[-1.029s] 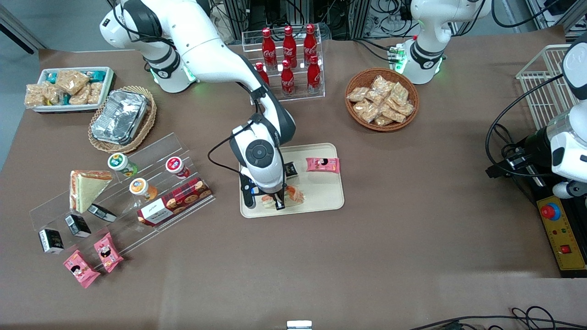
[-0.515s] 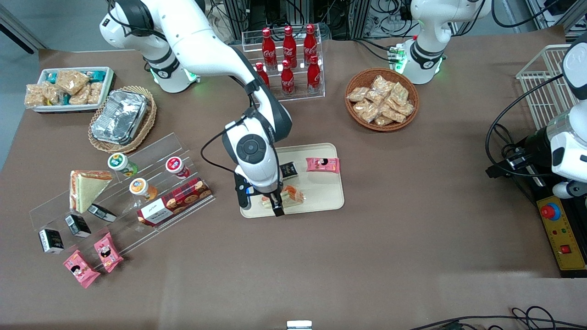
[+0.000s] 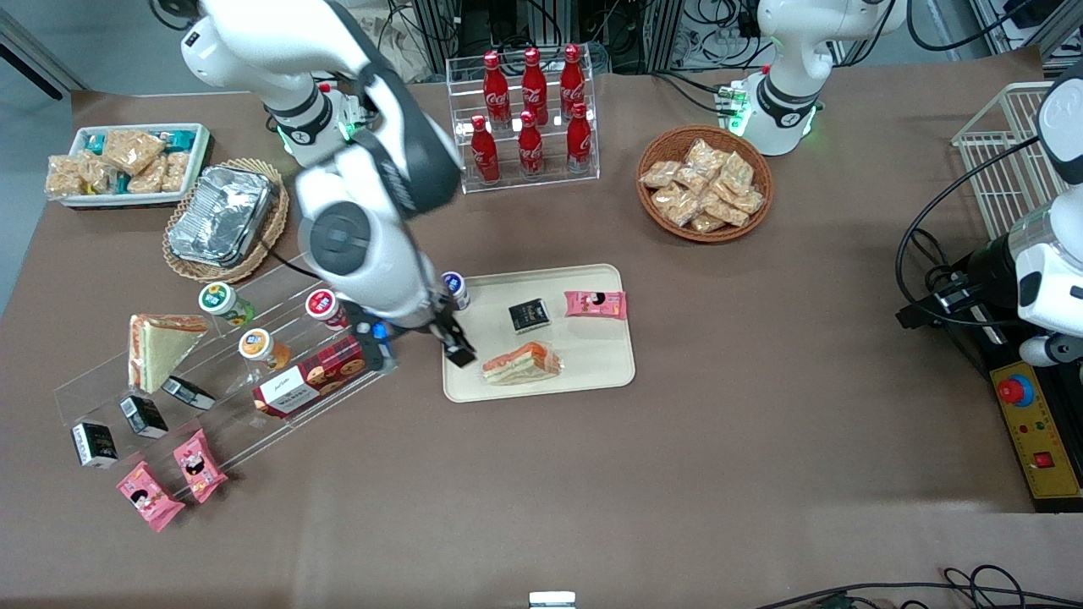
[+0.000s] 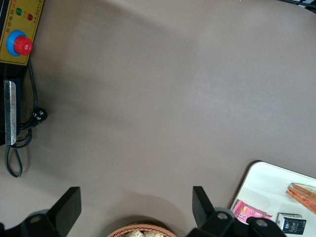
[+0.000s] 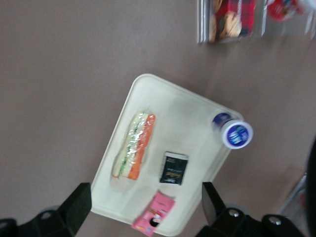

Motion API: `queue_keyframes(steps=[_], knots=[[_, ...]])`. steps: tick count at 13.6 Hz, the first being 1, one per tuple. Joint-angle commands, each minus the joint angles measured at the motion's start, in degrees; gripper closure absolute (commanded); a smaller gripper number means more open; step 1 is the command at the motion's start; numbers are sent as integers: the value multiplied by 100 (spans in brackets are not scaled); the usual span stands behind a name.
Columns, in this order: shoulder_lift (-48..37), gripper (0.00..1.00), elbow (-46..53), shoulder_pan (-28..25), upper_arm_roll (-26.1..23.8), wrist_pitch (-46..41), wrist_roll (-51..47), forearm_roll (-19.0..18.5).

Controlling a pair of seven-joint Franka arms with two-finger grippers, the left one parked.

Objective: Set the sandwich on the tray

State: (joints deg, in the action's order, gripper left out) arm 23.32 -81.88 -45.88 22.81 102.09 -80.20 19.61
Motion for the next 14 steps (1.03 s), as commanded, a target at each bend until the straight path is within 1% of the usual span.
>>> queue_keyframes(steps=[1, 2, 4, 5, 6, 7, 8, 9, 10, 11, 12, 13, 14], knots=[[-634, 0, -153, 394, -57, -496, 1099, -10], [-758, 0, -153, 474, -66, -680, 1451, -123], [-969, 1, -153, 554, -153, -1066, 2512, -1025], [-1057, 0, -153, 632, -171, -1173, 2936, -1239], [-1171, 0, -161, 798, -215, -1217, 3218, -1258], [-1285, 1, -162, 1026, -380, -1261, 3491, -1284], [-1382, 1, -162, 1394, -652, -1270, 3929, -1398], [-1470, 0, -188, 1859, -1055, -1262, 4429, -1747], [-1532, 0, -197, 2420, -1572, -1244, 4886, -2029], [-1567, 0, -205, 3087, -2082, -1244, 5283, -2101], [-1602, 0, -240, 3685, -2487, -1244, 5652, -2111], [-1603, 0, -249, 4135, -2735, -1201, 6056, -2111], [-1611, 0, -249, 4305, -2772, -1183, 6399, -2111]])
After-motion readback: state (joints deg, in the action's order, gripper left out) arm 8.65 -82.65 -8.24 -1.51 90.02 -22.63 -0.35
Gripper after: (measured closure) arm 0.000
